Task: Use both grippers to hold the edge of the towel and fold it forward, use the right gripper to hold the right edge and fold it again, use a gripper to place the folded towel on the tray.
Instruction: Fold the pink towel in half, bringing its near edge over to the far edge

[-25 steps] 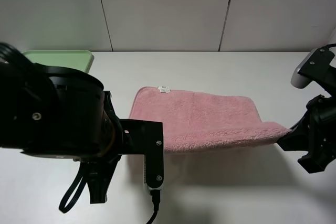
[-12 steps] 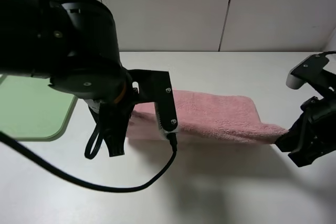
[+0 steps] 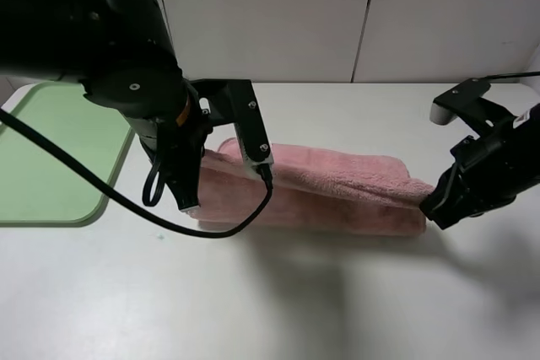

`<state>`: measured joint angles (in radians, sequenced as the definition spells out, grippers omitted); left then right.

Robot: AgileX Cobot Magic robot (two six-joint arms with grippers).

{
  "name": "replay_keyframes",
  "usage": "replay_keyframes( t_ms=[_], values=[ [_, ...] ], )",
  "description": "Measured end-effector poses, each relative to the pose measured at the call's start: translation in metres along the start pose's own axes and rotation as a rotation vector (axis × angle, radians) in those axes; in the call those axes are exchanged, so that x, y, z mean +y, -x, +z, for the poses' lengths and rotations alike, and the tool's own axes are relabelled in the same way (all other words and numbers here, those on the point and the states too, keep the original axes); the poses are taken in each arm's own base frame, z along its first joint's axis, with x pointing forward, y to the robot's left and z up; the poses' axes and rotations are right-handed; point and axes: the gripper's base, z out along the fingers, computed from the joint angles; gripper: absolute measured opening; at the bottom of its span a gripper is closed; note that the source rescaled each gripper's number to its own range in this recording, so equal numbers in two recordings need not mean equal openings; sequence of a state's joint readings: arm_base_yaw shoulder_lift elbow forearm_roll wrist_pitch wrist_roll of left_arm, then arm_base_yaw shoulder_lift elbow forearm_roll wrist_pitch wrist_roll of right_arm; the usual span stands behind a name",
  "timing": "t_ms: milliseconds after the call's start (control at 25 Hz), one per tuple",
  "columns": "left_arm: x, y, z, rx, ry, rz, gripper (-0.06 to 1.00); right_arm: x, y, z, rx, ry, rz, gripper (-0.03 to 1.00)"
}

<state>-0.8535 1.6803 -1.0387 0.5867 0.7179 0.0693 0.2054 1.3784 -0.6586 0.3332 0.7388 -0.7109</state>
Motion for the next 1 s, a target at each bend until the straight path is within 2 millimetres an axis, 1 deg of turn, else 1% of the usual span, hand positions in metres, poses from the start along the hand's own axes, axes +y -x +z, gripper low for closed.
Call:
replay_keyframes(
  t_ms=[280,360,440,520,640,1000],
  values=[
    [0.020,-0.008,0.008,-0.045,0.018,-0.049,0.00,-0.015,0.023,0.013,0.012,0.003,0.008,0.00],
    [0.024,-0.009,0.015,-0.040,0.017,-0.057,0.00,-0.019,0.028,0.016,0.012,0.001,0.009,0.00],
    [0.025,-0.009,0.026,-0.014,0.006,-0.058,0.00,-0.021,0.033,0.018,0.010,-0.001,0.010,0.00],
    [0.025,-0.008,0.041,0.014,-0.009,-0.059,0.00,-0.023,0.036,0.019,0.009,-0.001,0.010,0.00],
    [0.028,-0.004,0.054,0.030,-0.015,-0.065,0.00,-0.026,0.040,0.021,0.012,-0.005,0.005,0.00],
    [0.040,0.012,0.066,0.032,0.002,-0.052,0.00,-0.035,0.046,0.030,0.029,-0.036,-0.026,0.00]
  ],
)
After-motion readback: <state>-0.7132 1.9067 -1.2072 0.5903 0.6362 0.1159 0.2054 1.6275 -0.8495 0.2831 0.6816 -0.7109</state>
